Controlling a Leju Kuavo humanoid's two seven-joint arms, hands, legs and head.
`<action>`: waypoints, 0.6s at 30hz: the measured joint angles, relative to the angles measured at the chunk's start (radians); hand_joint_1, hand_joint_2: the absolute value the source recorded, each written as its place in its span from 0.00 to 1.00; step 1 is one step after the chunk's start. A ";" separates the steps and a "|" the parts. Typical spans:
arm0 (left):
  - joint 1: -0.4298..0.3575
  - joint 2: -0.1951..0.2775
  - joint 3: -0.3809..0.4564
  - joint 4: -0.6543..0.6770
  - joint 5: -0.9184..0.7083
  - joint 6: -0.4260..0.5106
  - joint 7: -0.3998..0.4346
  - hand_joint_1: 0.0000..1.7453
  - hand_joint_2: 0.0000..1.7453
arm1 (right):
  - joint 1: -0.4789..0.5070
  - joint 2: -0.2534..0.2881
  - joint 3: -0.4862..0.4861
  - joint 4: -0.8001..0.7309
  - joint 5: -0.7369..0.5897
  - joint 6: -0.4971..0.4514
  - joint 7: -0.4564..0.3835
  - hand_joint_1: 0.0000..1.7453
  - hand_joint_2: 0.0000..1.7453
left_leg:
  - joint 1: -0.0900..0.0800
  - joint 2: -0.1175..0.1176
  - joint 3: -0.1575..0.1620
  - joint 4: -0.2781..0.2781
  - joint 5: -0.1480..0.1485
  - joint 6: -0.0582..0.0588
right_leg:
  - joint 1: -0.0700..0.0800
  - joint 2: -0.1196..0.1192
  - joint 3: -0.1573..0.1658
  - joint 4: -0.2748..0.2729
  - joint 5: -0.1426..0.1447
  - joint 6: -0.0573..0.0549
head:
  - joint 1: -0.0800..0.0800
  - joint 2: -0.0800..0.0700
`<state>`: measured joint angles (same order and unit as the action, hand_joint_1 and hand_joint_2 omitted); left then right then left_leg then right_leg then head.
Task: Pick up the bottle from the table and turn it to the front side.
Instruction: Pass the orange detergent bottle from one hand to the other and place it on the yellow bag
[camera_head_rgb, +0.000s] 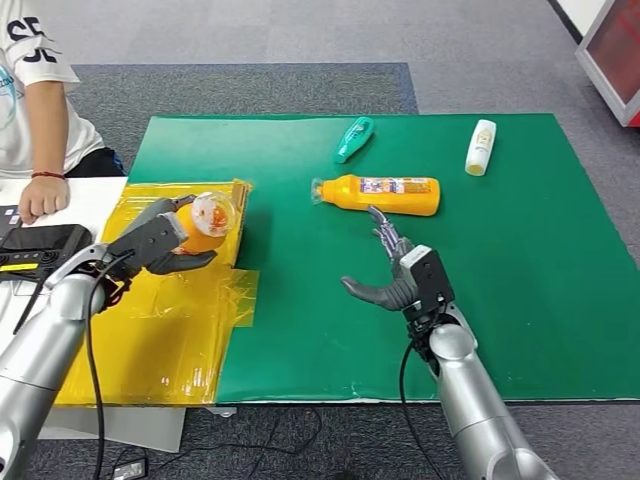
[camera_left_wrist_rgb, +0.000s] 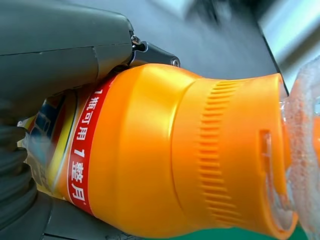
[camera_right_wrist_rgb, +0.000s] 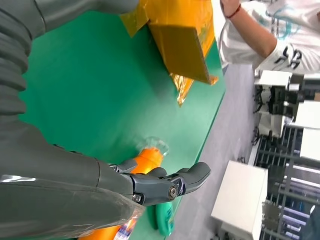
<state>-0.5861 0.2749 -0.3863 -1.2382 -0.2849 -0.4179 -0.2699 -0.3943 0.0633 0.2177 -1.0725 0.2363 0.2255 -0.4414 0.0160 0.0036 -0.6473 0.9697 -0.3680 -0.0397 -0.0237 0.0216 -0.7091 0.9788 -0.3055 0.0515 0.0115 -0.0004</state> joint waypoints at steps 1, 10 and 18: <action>-0.015 0.017 -0.004 0.017 0.055 -0.063 -0.021 1.00 1.00 | -0.007 0.002 0.006 0.006 -0.001 0.002 -0.004 0.00 1.00 | 0.000 0.000 0.000 0.000 0.000 0.000 | 0.000 0.000 0.000 0.000 0.000 0.000 | 0.000 0.000; -0.091 0.158 -0.054 0.145 0.317 -0.288 -0.087 1.00 1.00 | -0.065 0.012 0.058 0.052 -0.025 0.001 -0.020 0.00 1.00 | 0.000 0.001 0.000 0.000 0.001 -0.001 | 0.001 0.001 -0.001 0.001 0.000 -0.001 | 0.000 0.000; -0.108 0.203 -0.116 0.198 0.374 -0.283 -0.059 1.00 1.00 | -0.079 0.013 0.088 0.071 -0.033 -0.012 -0.019 0.00 1.00 | 0.000 0.001 0.000 0.000 0.000 -0.001 | 0.000 0.001 -0.001 0.000 0.000 -0.001 | 0.000 0.000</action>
<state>-0.6941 0.4779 -0.5022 -1.0399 0.0888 -0.7012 -0.3285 -0.4731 0.0761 0.3052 -1.0014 0.2029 0.2133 -0.4605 0.0162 0.0043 -0.6473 0.9697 -0.3675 -0.0404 -0.0234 0.0227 -0.7099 0.9792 -0.3056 0.0509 0.0114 -0.0004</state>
